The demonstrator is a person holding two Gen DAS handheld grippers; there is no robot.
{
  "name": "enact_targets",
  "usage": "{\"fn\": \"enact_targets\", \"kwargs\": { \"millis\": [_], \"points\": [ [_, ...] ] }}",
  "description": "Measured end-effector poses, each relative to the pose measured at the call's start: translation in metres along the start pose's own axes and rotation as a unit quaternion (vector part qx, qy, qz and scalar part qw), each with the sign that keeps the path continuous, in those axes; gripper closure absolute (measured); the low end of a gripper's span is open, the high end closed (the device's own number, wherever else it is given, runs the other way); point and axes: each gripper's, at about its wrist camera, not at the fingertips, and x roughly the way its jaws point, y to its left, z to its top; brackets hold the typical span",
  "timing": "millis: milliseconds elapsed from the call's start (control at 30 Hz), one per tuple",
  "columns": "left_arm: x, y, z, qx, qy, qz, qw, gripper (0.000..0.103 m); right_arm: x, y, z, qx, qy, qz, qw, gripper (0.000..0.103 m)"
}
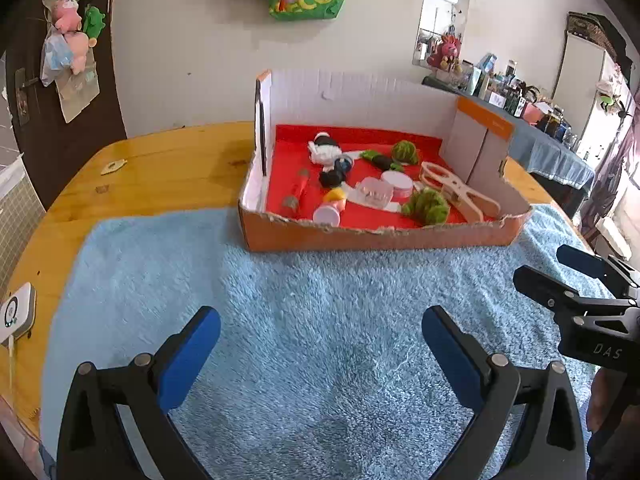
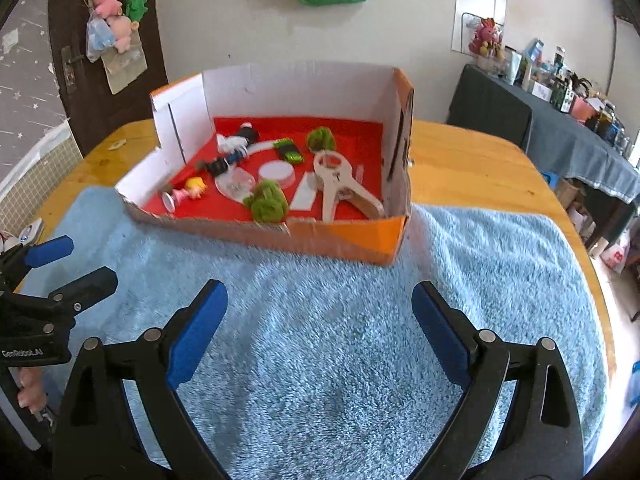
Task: Organize objects
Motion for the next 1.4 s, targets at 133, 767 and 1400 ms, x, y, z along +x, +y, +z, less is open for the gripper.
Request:
{"fn": "enact_targets", "kwargs": {
  "millis": [133,767,1400],
  "points": [
    [0.01,-0.002,-0.004,-0.003,0.009,0.008,0.9999,0.0,0.009,-0.003,-0.005,0.005,0.012,-0.001,1.0,0.009],
    [0.035,-0.005,-0.018,-0.003,0.041,0.036,0.9985,0.0,0.03,0.001,-0.025,-0.006,0.051,-0.018,0.999,0.007],
    [0.041,-0.006,-0.018,-0.003,0.038,0.049,0.9981,0.0,0.032,-0.001,-0.024,0.008,0.058,-0.035,0.998,0.0]
  ]
}}
